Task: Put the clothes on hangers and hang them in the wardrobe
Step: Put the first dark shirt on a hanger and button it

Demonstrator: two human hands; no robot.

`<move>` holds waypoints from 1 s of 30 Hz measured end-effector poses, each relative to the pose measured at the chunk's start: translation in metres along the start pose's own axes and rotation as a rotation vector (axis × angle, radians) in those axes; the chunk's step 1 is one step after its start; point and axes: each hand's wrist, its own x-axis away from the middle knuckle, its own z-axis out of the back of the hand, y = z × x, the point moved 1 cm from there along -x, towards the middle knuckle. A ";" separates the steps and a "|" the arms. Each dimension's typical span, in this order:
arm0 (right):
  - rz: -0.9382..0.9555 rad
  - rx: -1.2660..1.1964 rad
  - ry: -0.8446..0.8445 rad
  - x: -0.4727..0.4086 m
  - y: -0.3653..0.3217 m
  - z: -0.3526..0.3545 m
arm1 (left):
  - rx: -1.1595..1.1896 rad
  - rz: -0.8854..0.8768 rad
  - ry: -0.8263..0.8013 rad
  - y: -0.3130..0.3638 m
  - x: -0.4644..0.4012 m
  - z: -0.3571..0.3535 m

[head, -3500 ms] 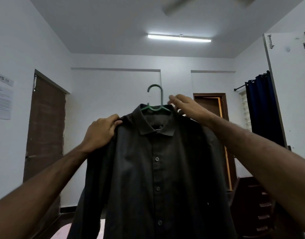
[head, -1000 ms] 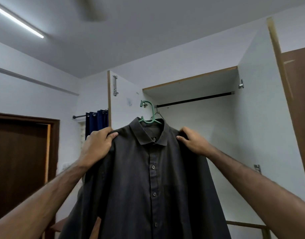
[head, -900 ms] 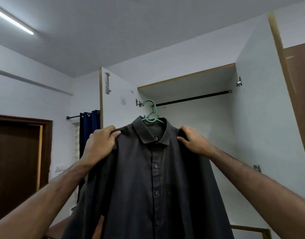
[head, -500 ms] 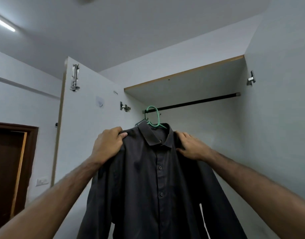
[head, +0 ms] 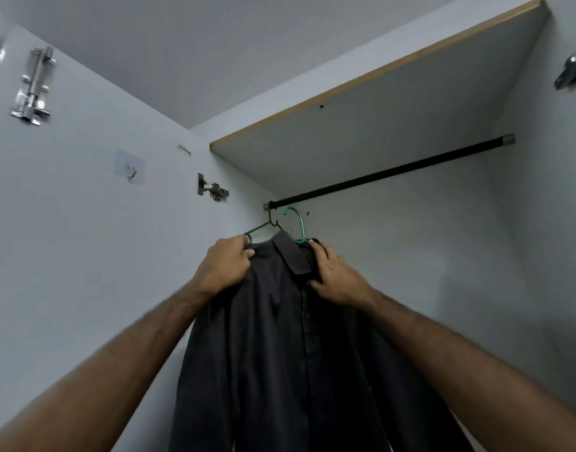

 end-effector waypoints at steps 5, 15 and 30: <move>-0.069 -0.197 0.010 -0.074 0.040 -0.054 | -0.024 -0.010 0.013 -0.022 -0.079 -0.048; -0.076 -0.439 0.007 -0.182 0.089 -0.159 | -0.129 0.025 0.032 -0.050 -0.180 -0.144; 0.045 -0.738 0.093 -0.336 0.136 -0.229 | -0.312 0.135 0.154 -0.053 -0.292 -0.206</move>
